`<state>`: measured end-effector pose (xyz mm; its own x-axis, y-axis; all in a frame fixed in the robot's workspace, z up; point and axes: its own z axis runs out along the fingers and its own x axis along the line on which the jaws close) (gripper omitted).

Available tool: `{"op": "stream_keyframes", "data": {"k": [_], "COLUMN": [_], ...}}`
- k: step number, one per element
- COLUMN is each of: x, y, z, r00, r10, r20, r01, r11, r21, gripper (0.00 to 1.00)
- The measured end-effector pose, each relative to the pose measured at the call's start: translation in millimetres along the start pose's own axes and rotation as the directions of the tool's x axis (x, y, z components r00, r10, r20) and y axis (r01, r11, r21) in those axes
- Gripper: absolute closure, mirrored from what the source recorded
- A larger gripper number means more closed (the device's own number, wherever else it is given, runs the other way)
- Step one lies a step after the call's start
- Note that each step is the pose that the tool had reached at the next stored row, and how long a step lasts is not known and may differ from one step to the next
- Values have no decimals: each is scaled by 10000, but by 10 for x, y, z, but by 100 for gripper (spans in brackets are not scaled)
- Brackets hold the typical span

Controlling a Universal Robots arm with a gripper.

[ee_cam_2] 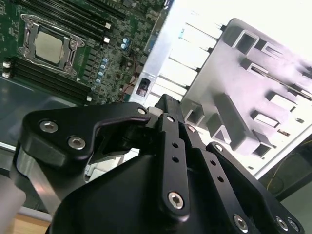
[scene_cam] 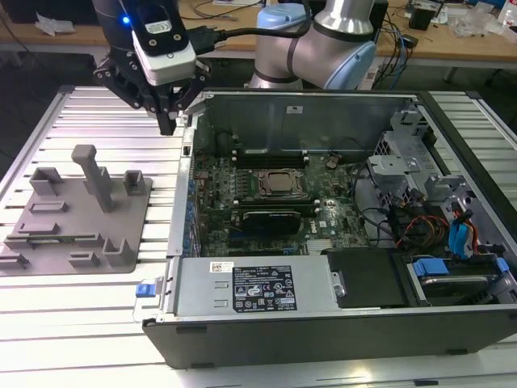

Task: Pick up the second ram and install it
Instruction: 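Reach for the second ram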

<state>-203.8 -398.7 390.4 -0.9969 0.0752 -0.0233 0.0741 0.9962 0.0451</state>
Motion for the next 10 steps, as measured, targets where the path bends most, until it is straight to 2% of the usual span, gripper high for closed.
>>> {"op": "stream_keyframes", "data": {"k": [4,10], "x": [107,222], "y": [-8,-17], "z": [6,11], "r00": [10000,10000], "r10": [2,0], "r20": [0,1], "r01": [-2,0], "r11": [10000,10000], "r21": [-1,-1], "gripper": [92,92]}}
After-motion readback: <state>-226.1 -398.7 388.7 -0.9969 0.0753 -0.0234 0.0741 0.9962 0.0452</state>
